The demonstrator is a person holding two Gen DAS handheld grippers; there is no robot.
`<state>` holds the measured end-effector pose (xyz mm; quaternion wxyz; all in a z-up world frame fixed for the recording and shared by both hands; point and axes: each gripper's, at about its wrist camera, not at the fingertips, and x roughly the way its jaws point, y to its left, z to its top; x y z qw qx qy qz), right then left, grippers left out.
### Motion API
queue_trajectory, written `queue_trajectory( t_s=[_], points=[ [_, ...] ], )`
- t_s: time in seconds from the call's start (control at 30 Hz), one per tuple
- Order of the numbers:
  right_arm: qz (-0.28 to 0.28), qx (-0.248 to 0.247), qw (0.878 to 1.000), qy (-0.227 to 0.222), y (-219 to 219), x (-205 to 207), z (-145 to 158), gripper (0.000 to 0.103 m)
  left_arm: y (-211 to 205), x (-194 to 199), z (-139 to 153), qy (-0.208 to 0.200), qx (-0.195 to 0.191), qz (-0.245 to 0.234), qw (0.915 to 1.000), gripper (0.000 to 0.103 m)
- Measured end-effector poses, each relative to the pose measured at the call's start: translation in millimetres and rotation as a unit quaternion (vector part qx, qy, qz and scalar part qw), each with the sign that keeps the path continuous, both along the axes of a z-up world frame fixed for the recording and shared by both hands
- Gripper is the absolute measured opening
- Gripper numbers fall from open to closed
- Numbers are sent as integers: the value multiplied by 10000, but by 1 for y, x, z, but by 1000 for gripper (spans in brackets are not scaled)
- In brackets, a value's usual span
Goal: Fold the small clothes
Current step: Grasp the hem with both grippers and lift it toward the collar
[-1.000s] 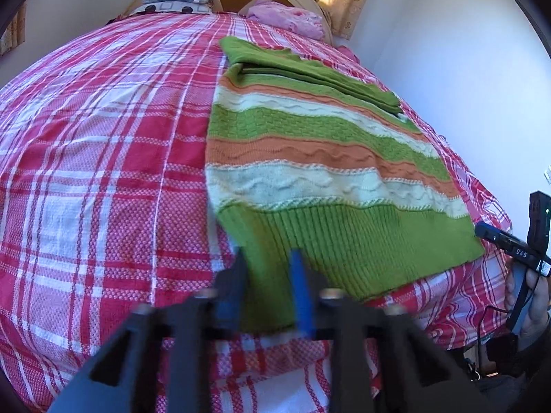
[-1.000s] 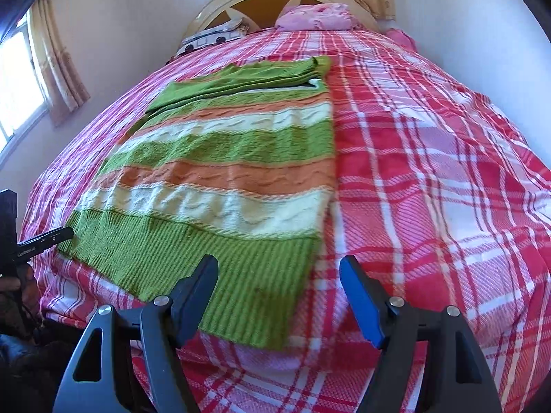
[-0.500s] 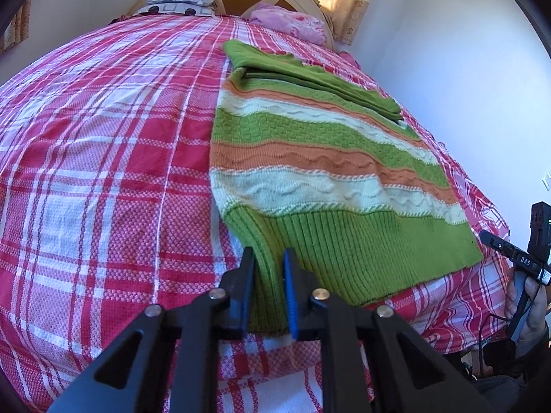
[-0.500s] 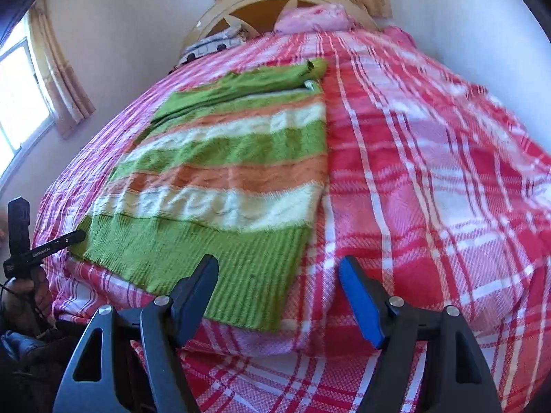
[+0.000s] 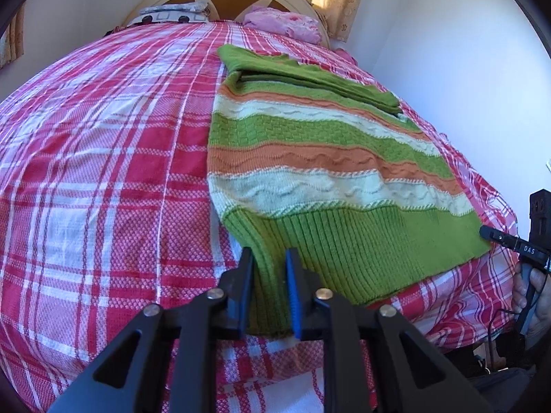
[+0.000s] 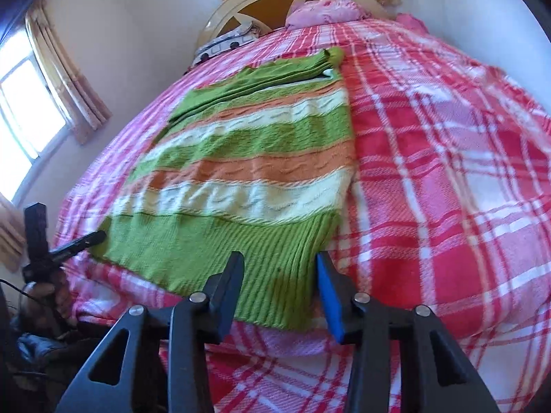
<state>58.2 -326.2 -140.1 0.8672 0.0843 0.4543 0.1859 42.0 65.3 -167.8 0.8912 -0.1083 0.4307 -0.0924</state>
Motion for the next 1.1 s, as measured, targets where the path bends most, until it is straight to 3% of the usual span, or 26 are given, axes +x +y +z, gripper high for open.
queue_trajectory(
  t_s=[0.07,0.13,0.17,0.2,0.23,0.43,0.6,0.87,1.1],
  points=[
    [69,-63,10000,-6,6,-3,-1,36,0,0,-3,-27,-65,-69,10000,34],
    [108,39,9999,11,6,-3,-3,14,2,-1,-3,-79,-110,-79,9999,33],
    [108,78,9999,16,6,-4,-2,13,3,-1,-3,-77,-137,-107,9998,32],
    [102,145,9998,-4,4,-5,-2,13,5,-1,-2,-73,-175,-131,9997,17],
    [108,228,9997,-44,2,-5,-1,12,8,-1,-2,-60,-260,-166,9995,10],
    [-7,1051,9935,-444,-16,-7,19,11,26,-5,16,-481,-1037,-187,9933,9],
    [-234,1324,9892,-591,-25,-3,28,10,35,-3,33,-696,-1494,-211,9861,9],
    [-374,1269,9859,-1029,-21,15,59,10,39,20,55,-952,-1682,-355,9805,9],
    [-316,1274,9826,-1312,-6,58,94,10,45,57,87,-1222,-1764,-400,9759,5]
  ],
)
